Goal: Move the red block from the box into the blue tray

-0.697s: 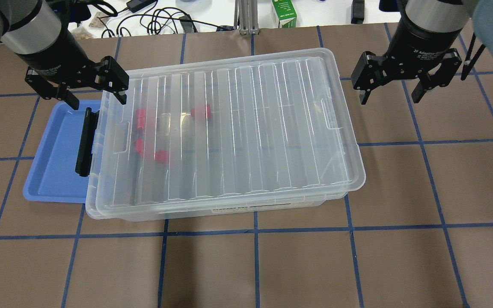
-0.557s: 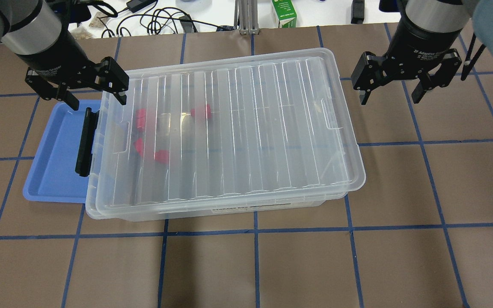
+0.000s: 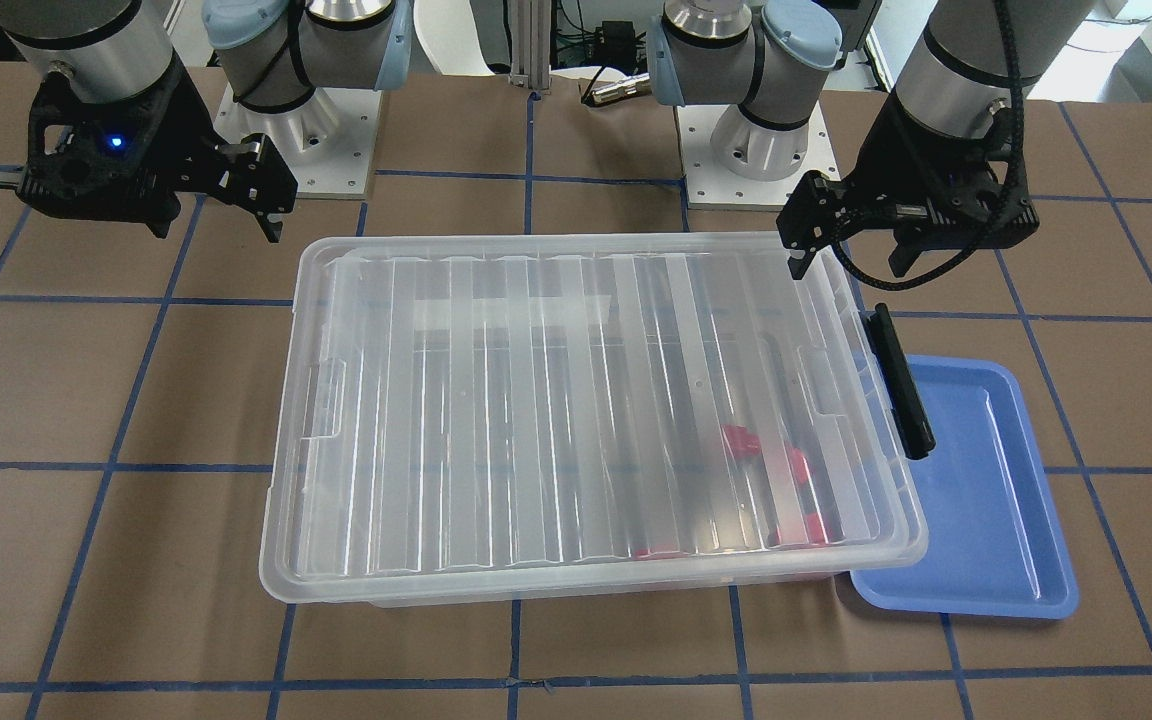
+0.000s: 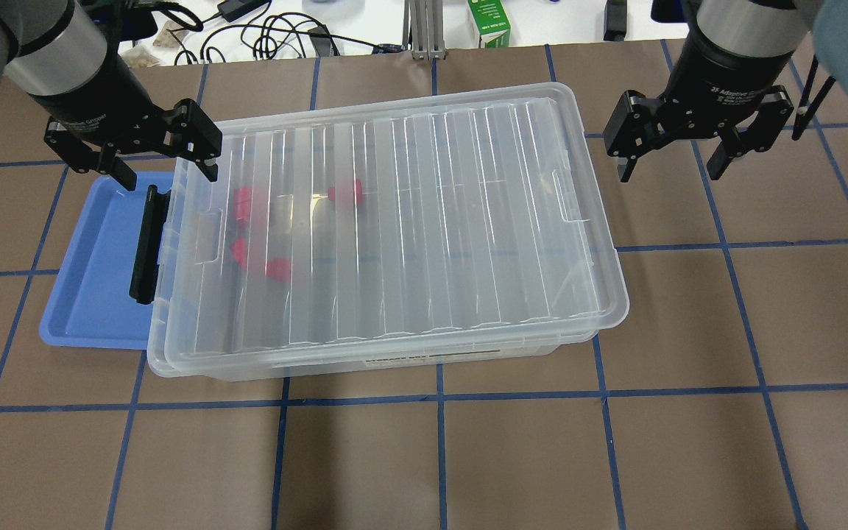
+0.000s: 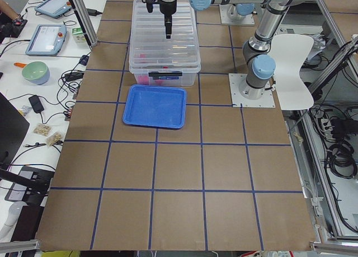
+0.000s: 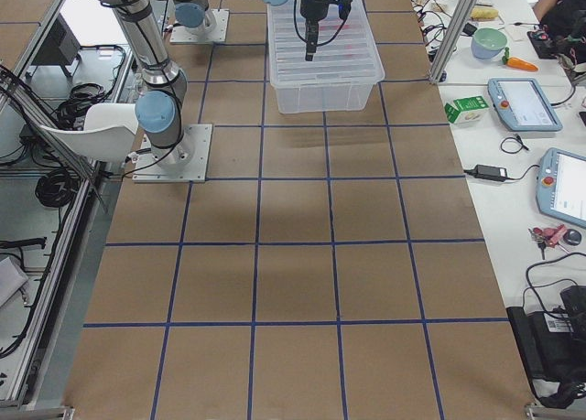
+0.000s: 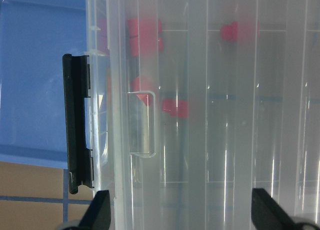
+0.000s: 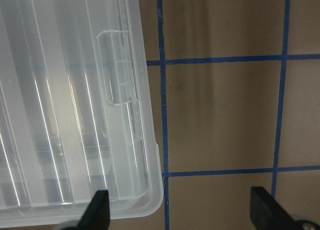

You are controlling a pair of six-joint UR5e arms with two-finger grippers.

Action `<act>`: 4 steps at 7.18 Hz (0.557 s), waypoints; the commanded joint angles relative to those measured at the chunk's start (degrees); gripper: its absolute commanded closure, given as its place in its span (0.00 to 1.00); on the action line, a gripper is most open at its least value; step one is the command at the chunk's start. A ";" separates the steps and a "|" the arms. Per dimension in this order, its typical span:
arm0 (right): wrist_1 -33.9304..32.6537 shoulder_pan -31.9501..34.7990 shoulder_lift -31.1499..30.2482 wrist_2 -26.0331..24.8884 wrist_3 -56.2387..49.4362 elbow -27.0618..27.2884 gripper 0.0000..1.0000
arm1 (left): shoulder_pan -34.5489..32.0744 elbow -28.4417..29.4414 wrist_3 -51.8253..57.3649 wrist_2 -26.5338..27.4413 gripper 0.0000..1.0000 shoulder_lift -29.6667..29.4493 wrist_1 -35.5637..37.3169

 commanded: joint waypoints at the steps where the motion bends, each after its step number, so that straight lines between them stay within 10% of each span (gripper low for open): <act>1: -1.02 -0.06 3.14 -0.13 -0.80 0.00 0.00 | 0.00 -0.01 0.00 0.07 0.00 0.02 0.09; 4: -10.85 0.03 9.47 -0.04 -1.32 0.17 0.00 | 0.09 0.08 0.00 -0.11 0.00 -0.15 0.18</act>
